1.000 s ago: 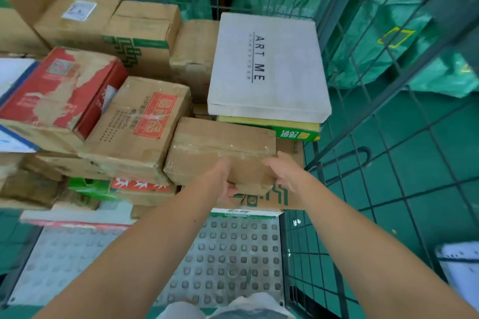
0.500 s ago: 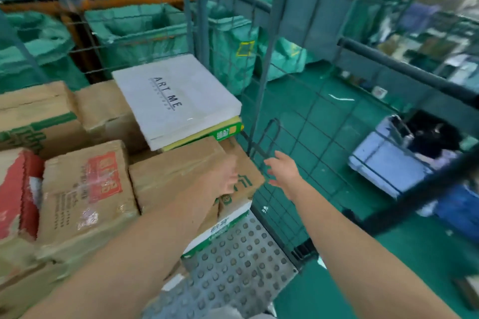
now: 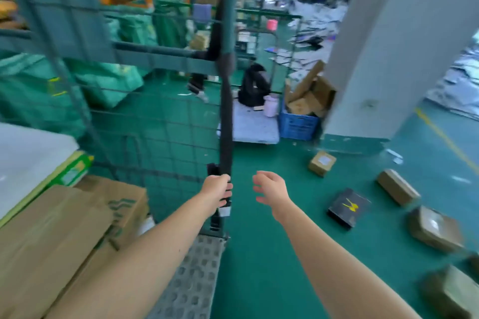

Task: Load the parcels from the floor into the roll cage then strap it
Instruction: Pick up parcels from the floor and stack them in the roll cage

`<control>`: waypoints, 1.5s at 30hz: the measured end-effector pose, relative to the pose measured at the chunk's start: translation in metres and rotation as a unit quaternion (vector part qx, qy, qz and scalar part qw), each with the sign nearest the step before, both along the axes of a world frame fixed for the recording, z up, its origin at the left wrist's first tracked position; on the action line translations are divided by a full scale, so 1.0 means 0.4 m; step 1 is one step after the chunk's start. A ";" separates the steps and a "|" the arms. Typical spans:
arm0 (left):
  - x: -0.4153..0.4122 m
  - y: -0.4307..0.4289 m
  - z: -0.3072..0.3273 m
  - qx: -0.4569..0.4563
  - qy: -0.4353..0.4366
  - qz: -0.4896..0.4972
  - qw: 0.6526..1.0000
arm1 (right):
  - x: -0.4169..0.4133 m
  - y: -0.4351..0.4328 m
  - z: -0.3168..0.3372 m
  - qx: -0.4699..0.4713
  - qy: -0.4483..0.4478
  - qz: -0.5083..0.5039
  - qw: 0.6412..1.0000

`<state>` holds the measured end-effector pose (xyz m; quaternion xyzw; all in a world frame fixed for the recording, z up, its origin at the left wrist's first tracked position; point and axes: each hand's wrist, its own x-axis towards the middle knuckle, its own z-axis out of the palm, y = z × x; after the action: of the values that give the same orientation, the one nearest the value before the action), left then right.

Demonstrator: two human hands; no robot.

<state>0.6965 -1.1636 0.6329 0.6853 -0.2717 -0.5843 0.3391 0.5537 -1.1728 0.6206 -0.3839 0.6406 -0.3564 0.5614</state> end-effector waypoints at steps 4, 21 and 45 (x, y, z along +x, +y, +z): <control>-0.227 0.024 0.001 -0.011 -0.010 -0.081 0.997 | -0.238 0.095 0.005 -0.008 0.010 -0.091 0.996; -0.998 0.304 0.002 -0.050 0.016 -0.244 0.968 | -1.012 0.532 -0.015 0.035 0.036 -0.317 0.947; -1.286 -0.583 -0.073 -0.052 -0.049 -0.268 0.961 | -1.316 -0.301 -0.087 0.040 -0.006 -0.311 0.950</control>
<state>0.1821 -1.3968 0.6037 0.5969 -0.4917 -0.6044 0.1912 0.0275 -1.2932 0.5859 -0.1408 0.7382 -0.4901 0.4416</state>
